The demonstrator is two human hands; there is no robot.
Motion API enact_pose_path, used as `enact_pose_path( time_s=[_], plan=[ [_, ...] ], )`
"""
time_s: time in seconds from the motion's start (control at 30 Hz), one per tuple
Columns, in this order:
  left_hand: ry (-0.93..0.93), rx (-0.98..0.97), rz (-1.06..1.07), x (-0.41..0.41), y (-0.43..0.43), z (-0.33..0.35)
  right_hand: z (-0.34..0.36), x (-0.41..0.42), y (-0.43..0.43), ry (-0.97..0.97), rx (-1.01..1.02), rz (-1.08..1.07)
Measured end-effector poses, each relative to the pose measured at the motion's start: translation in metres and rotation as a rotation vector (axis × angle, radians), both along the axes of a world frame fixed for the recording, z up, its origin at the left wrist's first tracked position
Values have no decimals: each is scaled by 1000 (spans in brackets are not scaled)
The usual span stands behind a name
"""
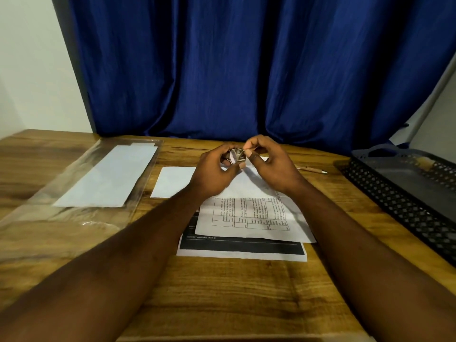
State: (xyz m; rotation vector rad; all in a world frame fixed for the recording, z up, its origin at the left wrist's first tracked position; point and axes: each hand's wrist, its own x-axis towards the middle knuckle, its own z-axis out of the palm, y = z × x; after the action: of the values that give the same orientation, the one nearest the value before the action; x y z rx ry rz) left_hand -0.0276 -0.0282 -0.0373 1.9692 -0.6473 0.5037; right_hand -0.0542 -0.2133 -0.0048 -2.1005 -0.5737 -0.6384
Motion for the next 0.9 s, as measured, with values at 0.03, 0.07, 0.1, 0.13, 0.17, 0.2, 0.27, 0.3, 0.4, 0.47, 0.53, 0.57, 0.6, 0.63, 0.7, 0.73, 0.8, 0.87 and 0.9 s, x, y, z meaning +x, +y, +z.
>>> enact_pose_path(
  time_s=[0.03, 0.07, 0.1, 0.13, 0.17, 0.2, 0.27, 0.3, 0.4, 0.47, 0.53, 0.57, 0.6, 0.63, 0.7, 0.73, 0.8, 0.87, 0.9],
  plan=[
    [0, -10, 10, -1, 0, 1, 1, 0, 0, 26, 30, 2],
    [4, -15, 28, -2, 0, 2, 2, 0, 0, 62, 65, 3],
    [14, -19, 49, -2, 0, 3, 2, 0, 0, 101, 112, 6],
    [27, -25, 70, -1, 1, 3, 4, 0, -1, 135, 172, 12],
    [42, -35, 90, -1, 1, 3, 7, -1, -1, 167, 241, 19],
    [58, -44, 105, 0, 1, 2, 10, -3, -1, 201, 309, 23],
    [73, -56, 110, 0, 2, 2, 16, -7, -1, 272, 401, 26],
    [69, -53, 101, 0, 2, 3, 17, -8, -1, 316, 420, 30],
    [27, -16, 65, -1, 1, 2, 15, -8, -1, 477, 416, 70],
    [-15, 27, 58, -1, 1, 2, 13, -8, 0, 542, 422, 115],
    [-42, 57, 58, 0, 0, 1, 12, -7, 0, 546, 431, 121],
    [-49, 61, 52, 0, 0, 1, 11, -6, 0, 537, 432, 114],
    [-54, 63, 44, -1, 0, 1, 10, -4, 0, 528, 432, 104],
    [-61, 65, 35, -2, 0, 1, 10, -3, 1, 523, 437, 95],
    [-70, 74, 27, -4, 0, 2, 6, -1, 1, 518, 444, 74],
    [-65, 84, 35, -5, 0, 3, 5, 0, 1, 512, 437, 58],
    [-54, 115, 72, -6, -1, 4, 4, 1, 0, 496, 424, 19],
    [-34, 183, 141, -7, -4, 5, 2, 4, 0, 471, 453, -31],
    [-15, 234, 173, -6, -5, 5, 0, 7, 0, 450, 470, -65]
  ],
)
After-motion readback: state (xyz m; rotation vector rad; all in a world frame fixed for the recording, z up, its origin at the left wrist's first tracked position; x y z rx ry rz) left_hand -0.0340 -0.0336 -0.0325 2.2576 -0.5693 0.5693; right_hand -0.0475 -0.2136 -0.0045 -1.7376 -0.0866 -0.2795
